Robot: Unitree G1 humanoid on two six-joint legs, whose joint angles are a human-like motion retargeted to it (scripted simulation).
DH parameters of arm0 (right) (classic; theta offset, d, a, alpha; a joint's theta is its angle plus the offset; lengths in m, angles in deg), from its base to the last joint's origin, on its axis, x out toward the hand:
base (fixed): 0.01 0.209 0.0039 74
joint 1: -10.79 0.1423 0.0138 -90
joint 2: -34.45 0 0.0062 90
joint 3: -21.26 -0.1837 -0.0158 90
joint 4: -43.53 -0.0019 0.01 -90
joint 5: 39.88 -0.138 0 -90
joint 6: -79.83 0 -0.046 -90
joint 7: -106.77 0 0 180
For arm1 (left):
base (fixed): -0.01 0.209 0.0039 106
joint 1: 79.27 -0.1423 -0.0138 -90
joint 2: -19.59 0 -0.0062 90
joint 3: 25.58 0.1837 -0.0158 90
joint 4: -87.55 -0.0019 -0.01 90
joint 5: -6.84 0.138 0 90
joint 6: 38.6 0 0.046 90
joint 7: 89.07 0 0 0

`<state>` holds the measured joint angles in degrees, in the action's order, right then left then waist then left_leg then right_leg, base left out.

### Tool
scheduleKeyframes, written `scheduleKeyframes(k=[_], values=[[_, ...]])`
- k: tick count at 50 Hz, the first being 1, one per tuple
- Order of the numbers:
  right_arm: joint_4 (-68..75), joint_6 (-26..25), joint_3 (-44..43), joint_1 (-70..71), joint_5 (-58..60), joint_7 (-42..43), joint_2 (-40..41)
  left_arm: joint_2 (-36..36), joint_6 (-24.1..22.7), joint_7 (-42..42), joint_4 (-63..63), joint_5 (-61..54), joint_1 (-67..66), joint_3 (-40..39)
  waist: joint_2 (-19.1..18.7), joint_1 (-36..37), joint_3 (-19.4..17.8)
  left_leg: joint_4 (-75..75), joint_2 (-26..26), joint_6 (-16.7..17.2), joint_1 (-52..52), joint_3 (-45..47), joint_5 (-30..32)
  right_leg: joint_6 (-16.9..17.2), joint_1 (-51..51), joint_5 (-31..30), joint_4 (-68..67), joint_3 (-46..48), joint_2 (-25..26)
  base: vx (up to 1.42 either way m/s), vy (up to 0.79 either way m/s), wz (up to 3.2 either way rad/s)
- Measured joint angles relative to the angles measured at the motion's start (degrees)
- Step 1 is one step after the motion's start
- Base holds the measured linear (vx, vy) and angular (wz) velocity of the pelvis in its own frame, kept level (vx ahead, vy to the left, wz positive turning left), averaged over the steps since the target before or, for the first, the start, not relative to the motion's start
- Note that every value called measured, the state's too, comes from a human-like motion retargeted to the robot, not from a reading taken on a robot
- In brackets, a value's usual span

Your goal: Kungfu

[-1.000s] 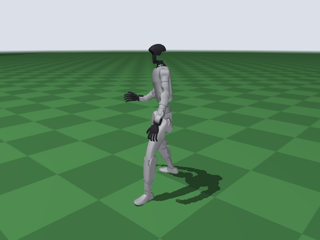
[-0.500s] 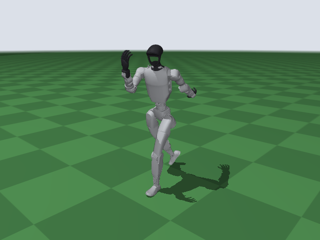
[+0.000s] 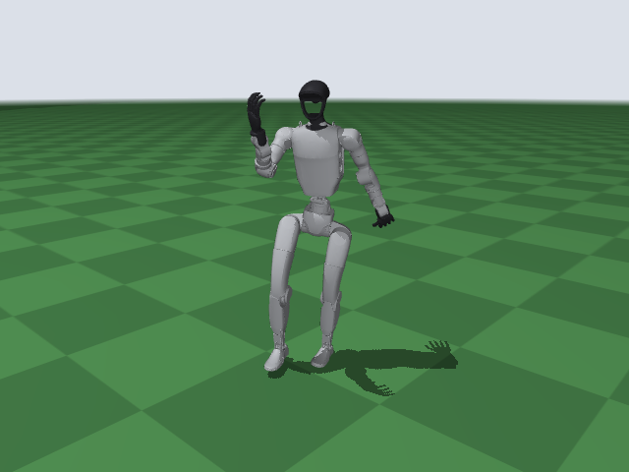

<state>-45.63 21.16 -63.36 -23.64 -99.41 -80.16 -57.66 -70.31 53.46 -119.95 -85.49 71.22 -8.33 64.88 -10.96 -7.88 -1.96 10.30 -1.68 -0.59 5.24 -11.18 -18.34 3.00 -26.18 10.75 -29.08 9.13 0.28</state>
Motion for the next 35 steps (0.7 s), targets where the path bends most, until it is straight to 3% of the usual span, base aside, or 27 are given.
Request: scheduleKeyframes(k=[4,5,6,7,8,10,12,15,16,20,23,25,26,32,35], values=[[-0.41,-0.37,0.31,-0.92,0.98,0.90,-0.27,0.54,0.60,-0.57,-0.08,0.25,-1.69,-0.33,1.01,-2.36,-0.44,0.22,-1.72,-1.46,-7.01,-0.93,-2.96,-7.14,2.89,0.10,12.31,-3.67,-1.30,0.65,-0.46,0.53],[-0.49,-0.47,0.42,-1.25,1.03,1.01,-0.34,0.65,0.83,-0.70,-0.17,0.30,-2.15,-0.18,1.59,-2.95,-0.53,0.47,-2.29,-1.70,-8.99,-0.81,-3.65,-8.15,4.59,-2.02,15.40,-4.12,-1.95,0.70,-0.46,0.69],[-0.51,-0.59,0.42,-1.64,1.05,1.06,-0.50,0.59,0.80,-0.91,-0.42,0.31,-2.40,0.29,2.88,-3.69,-0.37,0.95,-3.61,-1.75,-11.09,-0.79,-3.76,-7.20,7.34,-9.41,18.03,-3.07,-3.16,0.70,-0.45,0.72],[-0.48,-0.72,0.34,-2.18,1.09,1.10,-0.54,0.50,0.84,-1.09,-0.66,0.49,-2.78,0.72,3.59,-4.08,0.15,1.60,-4.20,-1.53,-12.75,-0.50,-3.37,-7.46,9.48,-13.01,19.44,-1.30,-3.78,0.74,-0.51,0.58],[-0.32,-0.87,0.13,-2.99,1.20,1.07,-0.32,0.37,1.02,-1.19,-0.87,0.99,-3.38,1.06,3.13,-3.78,1.40,2.59,-3.36,-0.78,-13.54,0.31,-1.99,-10.14,10.40,-9.00,18.41,1.91,-3.22,0.81,-0.61,0.45],[-0.26,-1.29,-1.37,-5.66,1.00,0.30,-1.00,0.57,3.28,-0.84,-0.98,2.75,-4.27,2.10,2.71,-2.85,3.56,6.97,-2.29,1.54,-13.45,0.89,4.47,-9.76,11.16,-4.50,15.19,3.08,-3.07,0.80,-0.58,0.39],[-0.43,-2.02,-1.54,-6.66,0.25,0.28,-0.96,2.51,3.72,0.05,-1.20,1.28,-4.06,2.57,3.21,-2.23,3.76,12.85,-1.74,5.12,-11.52,5.91,15.33,-10.41,13.55,-1.55,14.94,2.70,-2.71,0.59,-0.41,0.12],[-0.22,-1.59,-0.31,-6.54,-0.62,1.86,-0.72,4.09,-1.04,0.40,-0.96,-0.02,-3.76,3.77,4.85,-5.65,3.44,27.88,0.70,9.86,-4.62,14.81,26.13,-11.29,19.46,0.92,17.60,6.16,-3.77,0.50,-0.41,0.93],[-0.02,-1.72,-0.46,-6.63,-0.68,2.02,-0.92,4.03,-1.32,0.77,-0.86,1.49,-3.87,4.14,5.28,-6.42,3.70,32.27,2.24,9.47,-2.24,17.18,27.93,-10.94,20.69,1.69,18.09,7.02,-3.76,0.53,-0.51,1.22],[0.83,-1.99,-1.61,-6.57,-0.50,2.29,-2.19,3.25,0.63,3.00,-1.24,4.40,-4.46,4.59,7.34,-4.25,4.97,44.08,6.92,9.57,7.23,27.35,21.71,-10.72,24.64,4.23,20.21,9.07,-2.21,0.45,-0.49,0.35],[1.30,-2.02,-2.31,-6.08,0.25,2.69,-3.03,3.63,0.78,4.21,-2.71,1.42,-5.74,2.73,7.96,-0.66,5.26,43.53,2.20,14.58,15.11,25.62,19.58,-10.52,26.92,5.20,22.06,8.68,0.32,0.45,-0.42,-0.25],[1.52,-1.79,-2.64,-5.63,0.66,2.93,-3.58,4.04,1.16,4.57,-3.90,-0.42,-6.64,1.81,8.22,1.40,5.05,39.42,-0.71,15.59,19.91,24.54,19.30,-9.58,28.11,5.93,22.46,8.60,0.98,0.40,-0.28,-0.30],[1.70,-1.73,-2.71,-5.37,0.81,3.00,-3.65,4.11,1.37,4.87,-4.51,-0.52,-7.33,1.37,8.32,2.94,4.73,36.61,0.22,15.59,21.58,24.70,19.35,-9.53,29.09,6.28,22.84,7.99,2.10,0.48,-0.38,-0.55],[3.74,-1.04,-3.73,-4.11,1.86,2.43,-4.66,4.62,2.29,6.35,-8.08,0.64,-12.13,-1.21,8.19,11.40,2.36,12.00,6.10,9.90,27.01,27.57,22.01,-7.92,34.95,8.76,24.23,4.13,7.27,0.54,-0.36,-0.70],[5.63,-0.04,-4.02,-3.86,3.73,2.92,-5.11,5.38,2.32,5.26,-10.04,-1.93,-14.51,-3.76,8.15,14.78,1.28,-0.07,7.23,9.38,28.47,29.24,20.11,-6.42,38.49,10.01,24.79,2.62,8.63,0.66,-0.28,-0.75]])
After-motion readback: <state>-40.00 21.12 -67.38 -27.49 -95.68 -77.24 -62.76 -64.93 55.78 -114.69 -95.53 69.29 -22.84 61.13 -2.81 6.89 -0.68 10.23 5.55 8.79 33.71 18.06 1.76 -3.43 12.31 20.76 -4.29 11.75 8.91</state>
